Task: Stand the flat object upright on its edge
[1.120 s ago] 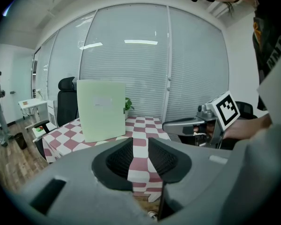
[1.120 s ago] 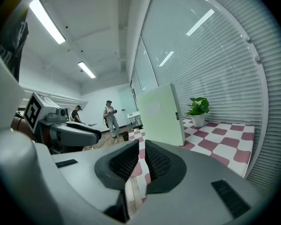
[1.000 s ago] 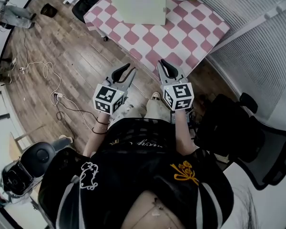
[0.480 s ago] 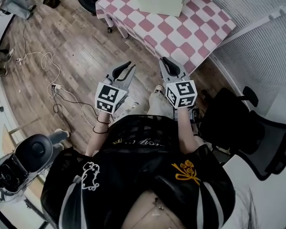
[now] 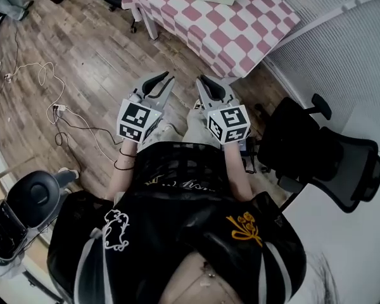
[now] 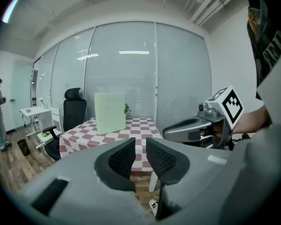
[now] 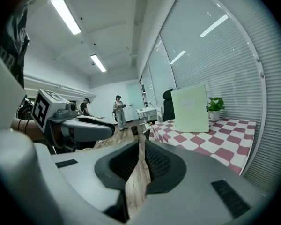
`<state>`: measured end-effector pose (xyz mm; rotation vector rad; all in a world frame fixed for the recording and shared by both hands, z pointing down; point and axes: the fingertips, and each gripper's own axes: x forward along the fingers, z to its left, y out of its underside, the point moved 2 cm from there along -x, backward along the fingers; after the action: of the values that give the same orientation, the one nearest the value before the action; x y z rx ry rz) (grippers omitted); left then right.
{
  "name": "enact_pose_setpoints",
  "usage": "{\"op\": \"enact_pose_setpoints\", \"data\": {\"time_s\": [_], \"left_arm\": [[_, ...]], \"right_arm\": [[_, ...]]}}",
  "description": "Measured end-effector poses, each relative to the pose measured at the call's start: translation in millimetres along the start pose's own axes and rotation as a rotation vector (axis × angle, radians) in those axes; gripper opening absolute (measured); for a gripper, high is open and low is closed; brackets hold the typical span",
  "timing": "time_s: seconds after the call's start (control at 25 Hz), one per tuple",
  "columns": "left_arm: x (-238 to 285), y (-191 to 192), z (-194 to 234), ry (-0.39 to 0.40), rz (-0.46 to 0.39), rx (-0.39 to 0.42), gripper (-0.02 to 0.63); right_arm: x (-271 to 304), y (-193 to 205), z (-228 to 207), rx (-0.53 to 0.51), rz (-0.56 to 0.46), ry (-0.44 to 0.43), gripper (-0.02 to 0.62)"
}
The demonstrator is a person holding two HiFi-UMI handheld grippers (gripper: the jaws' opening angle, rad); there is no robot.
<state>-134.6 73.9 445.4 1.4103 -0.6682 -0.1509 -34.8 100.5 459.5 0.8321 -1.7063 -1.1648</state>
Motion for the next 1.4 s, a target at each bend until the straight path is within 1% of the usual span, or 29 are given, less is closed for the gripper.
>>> {"op": "enact_pose_setpoints", "data": {"time_s": [0.24, 0.36, 0.52, 0.84, 1.4], "left_arm": [[-21.2, 8.3, -20.2, 0.050, -0.018, 0.006, 0.083], [-28.2, 11.1, -27.0, 0.069, -0.031, -0.001, 0.083], [-34.4, 14.7, -35.2, 0.087, -0.035, 0.009, 0.083], [-44.9, 12.5, -33.9, 0.080, -0.046, 0.017, 0.083], [-51.1, 17.6, -37.7, 0.089, -0.042, 0.021, 0.083]], "right_arm": [[-24.7, 14.4, 27.1, 0.010, 0.001, 0.025, 0.041], [-34.3, 18.7, 36.1, 0.000, 0.000, 0.038, 0.038], [-42.0, 24.1, 43.2, -0.011, 0.005, 0.050, 0.037], [-41.3, 21.4, 54.1, -0.034, 0.003, 0.040, 0.034], [-41.3, 23.6, 63.3, -0.045, 0.011, 0.037, 0.034]]}}
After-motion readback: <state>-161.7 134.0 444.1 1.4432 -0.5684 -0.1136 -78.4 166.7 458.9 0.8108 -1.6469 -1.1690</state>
